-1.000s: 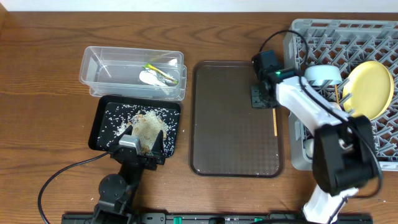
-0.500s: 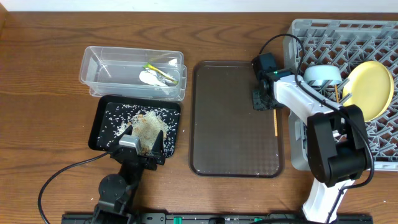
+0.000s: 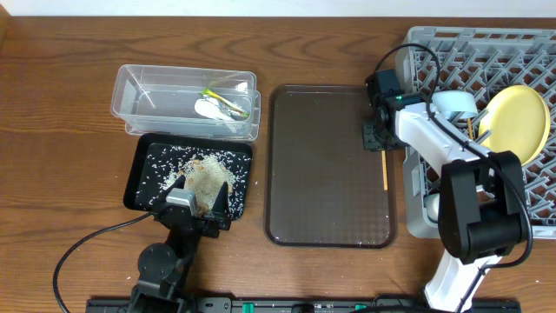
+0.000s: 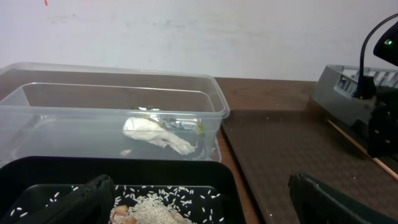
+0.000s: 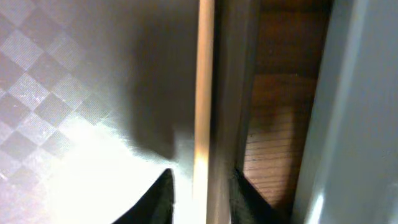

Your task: Sort waste into correct bins and load items into the dishwasher rack

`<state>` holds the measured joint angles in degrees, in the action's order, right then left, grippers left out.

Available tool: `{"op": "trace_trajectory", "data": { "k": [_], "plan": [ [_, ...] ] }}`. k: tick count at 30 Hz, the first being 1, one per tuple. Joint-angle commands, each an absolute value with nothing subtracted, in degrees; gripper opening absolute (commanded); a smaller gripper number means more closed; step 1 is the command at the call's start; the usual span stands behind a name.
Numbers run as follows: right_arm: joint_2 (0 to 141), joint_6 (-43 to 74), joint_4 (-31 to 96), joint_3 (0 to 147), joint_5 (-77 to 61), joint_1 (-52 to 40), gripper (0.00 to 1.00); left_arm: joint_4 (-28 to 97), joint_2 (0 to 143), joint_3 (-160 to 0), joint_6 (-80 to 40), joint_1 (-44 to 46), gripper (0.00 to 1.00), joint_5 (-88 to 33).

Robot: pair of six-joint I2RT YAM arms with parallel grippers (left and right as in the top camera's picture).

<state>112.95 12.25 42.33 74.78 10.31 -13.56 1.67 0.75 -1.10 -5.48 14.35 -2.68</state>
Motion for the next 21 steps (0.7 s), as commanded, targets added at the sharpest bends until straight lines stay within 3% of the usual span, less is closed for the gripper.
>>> {"op": "trace_trajectory", "data": {
  "k": [1,6,16,21],
  "plan": [
    [114.8,11.9,42.4,73.2,7.3,-13.6,0.12,3.8,0.7,-0.2,-4.5,14.1,0.91,-2.4],
    [115.2,11.9,41.7,71.8,7.2,-15.2,0.02,3.8,0.7,-0.2,-4.5,14.1,0.91,-2.4],
    [107.7,8.9,47.3,78.9,-0.3,-14.1,0.01,3.8,0.7,-0.2,-4.5,14.1,0.91,-2.4],
    [97.4,3.0,50.8,83.5,9.0,-8.6,0.01,3.8,0.7,-0.2,-4.5,14.1,0.91,-2.4]
  ]
}}
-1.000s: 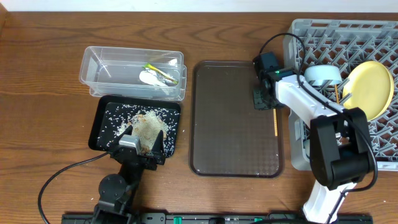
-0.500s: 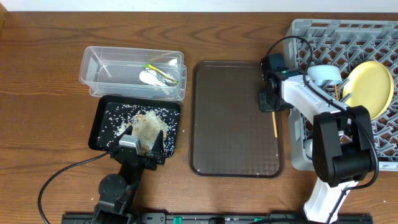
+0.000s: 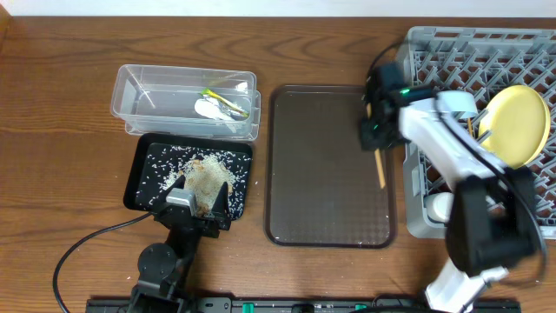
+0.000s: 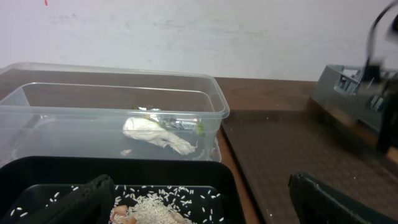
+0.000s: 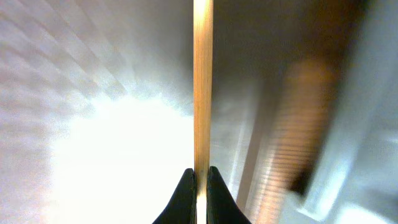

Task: Sort waste into correct bins and load items into the dishwasher rack
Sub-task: 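Carry the chopstick into the dish rack and release it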

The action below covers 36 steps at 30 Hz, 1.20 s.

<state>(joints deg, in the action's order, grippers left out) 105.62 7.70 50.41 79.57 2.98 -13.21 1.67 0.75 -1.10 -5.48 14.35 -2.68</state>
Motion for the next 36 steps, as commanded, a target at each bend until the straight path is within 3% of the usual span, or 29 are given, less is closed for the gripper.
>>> {"op": "trace_trajectory", "data": {
  "k": [1,8,16,17,20,21,27,32,33,34,35,36],
  "plan": [
    [95.8,1.9,50.4,83.5,11.5,-7.2,0.01,3.8,0.7,-0.2,-4.5,14.1,0.91,-2.4],
    [92.1,-7.8,46.0,83.4,14.5,6.2,0.01,3.8,0.7,-0.2,-4.5,14.1,0.91,-2.4],
    [98.0,-9.3,44.5,83.3,14.1,12.8,0.01,3.8,0.7,-0.2,-4.5,14.1,0.91,-2.4],
    [98.2,-9.3,44.5,83.3,13.5,13.0,0.06,3.8,0.7,-0.2,-4.5,14.1,0.91,-2.4],
    [97.7,-9.3,44.1,83.5,12.1,12.9,0.41,3.8,0.7,-0.2,-4.5,14.1,0.91,-2.4],
    [97.3,-9.3,44.2,83.5,12.1,12.8,0.46,3.8,0.7,-0.2,-4.5,14.1,0.91,-2.4],
    [89.3,-5.1,48.4,83.6,9.8,11.3,0.50,3.8,0.7,-0.2,-4.5,14.1,0.91,-2.4],
    [76.9,-3.2,53.1,83.6,-5.2,7.9,0.53,3.8,0.7,-0.2,-4.5,14.1,0.91,-2.4],
    [74.5,-3.2,53.8,83.6,-7.4,7.1,0.61,3.8,0.7,-0.2,-4.5,14.1,0.91,-2.4],
    [71.1,-2.9,55.0,83.6,-10.1,5.8,0.86,3.8,0.7,-0.2,-4.5,14.1,0.91,-2.4],
    [69.0,-2.5,55.7,83.6,-11.5,4.9,0.99,3.8,0.7,-0.2,-4.5,14.1,0.91,-2.4],
    [66.3,-2.1,56.6,83.6,-13.1,3.8,0.99,3.8,0.7,-0.2,-4.5,14.1,0.91,-2.4]
  ]
}}
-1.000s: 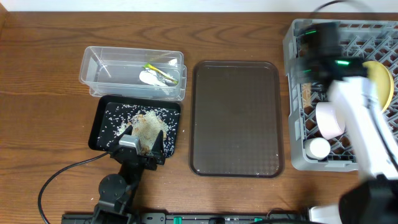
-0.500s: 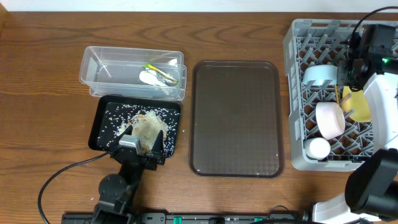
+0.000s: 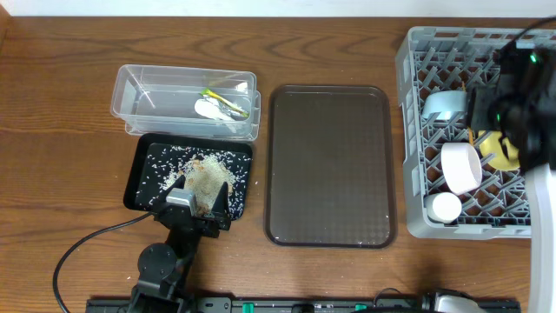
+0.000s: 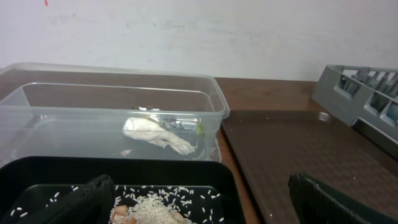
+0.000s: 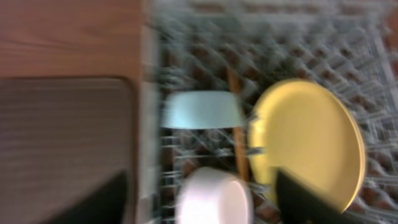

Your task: Sort waste into correct bins and load items into the dishwasher rack

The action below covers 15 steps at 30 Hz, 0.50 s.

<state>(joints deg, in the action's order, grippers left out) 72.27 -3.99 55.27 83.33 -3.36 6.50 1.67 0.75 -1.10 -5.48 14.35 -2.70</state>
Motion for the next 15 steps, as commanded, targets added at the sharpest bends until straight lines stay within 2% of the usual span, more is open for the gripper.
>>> {"op": "trace_trajectory", "data": {
  "k": [1,6,15],
  "plan": [
    [63.6,-2.2,57.6,83.6,-14.9,2.7,0.99,3.8,0.7,-0.2,-4.5,14.1,0.91,-2.4],
    [52.6,-2.2,60.4,83.6,-20.4,-0.2,0.99,3.8,0.7,-0.2,-4.5,14.1,0.91,-2.4],
    [38.6,-3.5,73.5,83.5,-15.4,-1.6,0.99,3.8,0.7,-0.2,-4.5,14.1,0.91,-2.4]
  ]
}}
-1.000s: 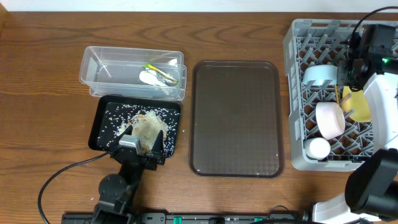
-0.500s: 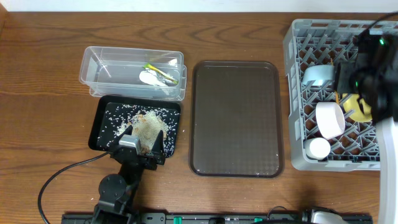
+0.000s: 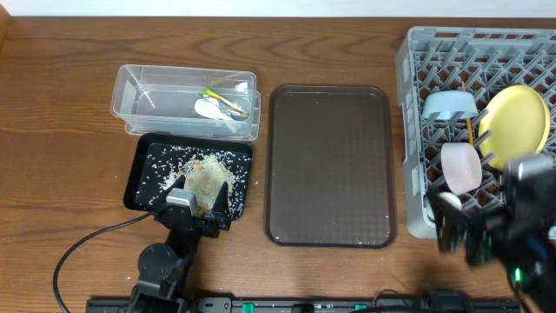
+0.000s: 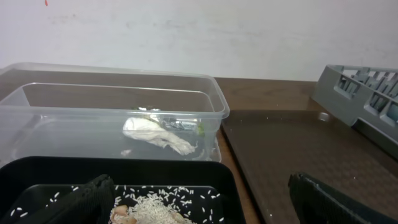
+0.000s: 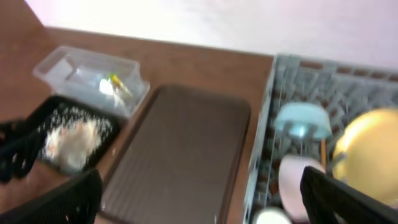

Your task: Sort waste into correct bins and load items into the dishwasher rack

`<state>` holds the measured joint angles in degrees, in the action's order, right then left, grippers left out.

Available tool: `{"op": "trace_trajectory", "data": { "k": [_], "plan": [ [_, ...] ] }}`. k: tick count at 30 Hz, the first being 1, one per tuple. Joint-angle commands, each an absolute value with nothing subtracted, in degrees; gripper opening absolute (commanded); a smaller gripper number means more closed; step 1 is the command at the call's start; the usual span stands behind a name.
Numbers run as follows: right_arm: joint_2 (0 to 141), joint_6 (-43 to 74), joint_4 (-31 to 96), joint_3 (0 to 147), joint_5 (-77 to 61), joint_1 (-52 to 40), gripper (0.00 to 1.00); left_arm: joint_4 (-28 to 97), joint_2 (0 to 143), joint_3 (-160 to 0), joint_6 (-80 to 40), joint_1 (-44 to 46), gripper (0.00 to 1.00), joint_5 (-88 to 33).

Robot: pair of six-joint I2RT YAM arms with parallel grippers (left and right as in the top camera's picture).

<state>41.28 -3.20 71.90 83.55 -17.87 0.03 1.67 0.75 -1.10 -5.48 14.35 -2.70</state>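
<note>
The grey dishwasher rack (image 3: 408, 130) on the right holds a pale blue cup (image 3: 448, 105), a yellow plate (image 3: 516, 124), a white bowl (image 3: 460, 167), a small white cup (image 3: 446, 201) and a wooden chopstick (image 3: 470, 130), which stands between the cup and the plate. In the right wrist view the chopstick (image 5: 323, 152) shows in the rack (image 5: 266, 124). My right gripper (image 3: 465, 236) (image 5: 200, 180) is open and empty, blurred, in front of the rack's near corner. My left gripper (image 3: 201, 198) (image 4: 199, 183) rests open over the black tray of rice (image 3: 148, 169).
A bare brown serving tray (image 3: 328, 165) lies in the middle of the table. A clear plastic bin (image 3: 130, 91) with a white wrapper and green scraps (image 3: 217, 106) stands behind the black tray. Wooden tabletop surrounds it all.
My right gripper was over the rack near the yellow plate. It now sits low in front of the rack's near corner, facing across the table. The chopstick stays in the rack. The left arm is still.
My right gripper stood open around a chopstick at the brown tray's right edge. Then it was shut on the chopstick and held it tilted above the tray. Later the chopstick stood in the rack with the gripper open above it. Now the gripper is away from the rack.
</note>
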Motion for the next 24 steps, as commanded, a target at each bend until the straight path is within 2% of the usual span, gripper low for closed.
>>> {"op": "trace_trajectory", "data": {
  "k": [1,7,24],
  "plan": [
    [37.3,-3.5,74.2,83.4,-13.9,-2.1,0.99,3.8,0.7,-0.2,-4.5,14.1,0.91,-2.4],
    [31.6,-3.5,72.2,78.2,-6.0,-1.6,0.99,3.8,0.7,-0.2,-4.5,14.1,0.91,-2.4],
    [5.8,-0.9,41.0,27.2,-6.9,0.4,0.99,3.8,0.7,-0.2,-4.5,14.1,0.91,-2.4]
  ]
}}
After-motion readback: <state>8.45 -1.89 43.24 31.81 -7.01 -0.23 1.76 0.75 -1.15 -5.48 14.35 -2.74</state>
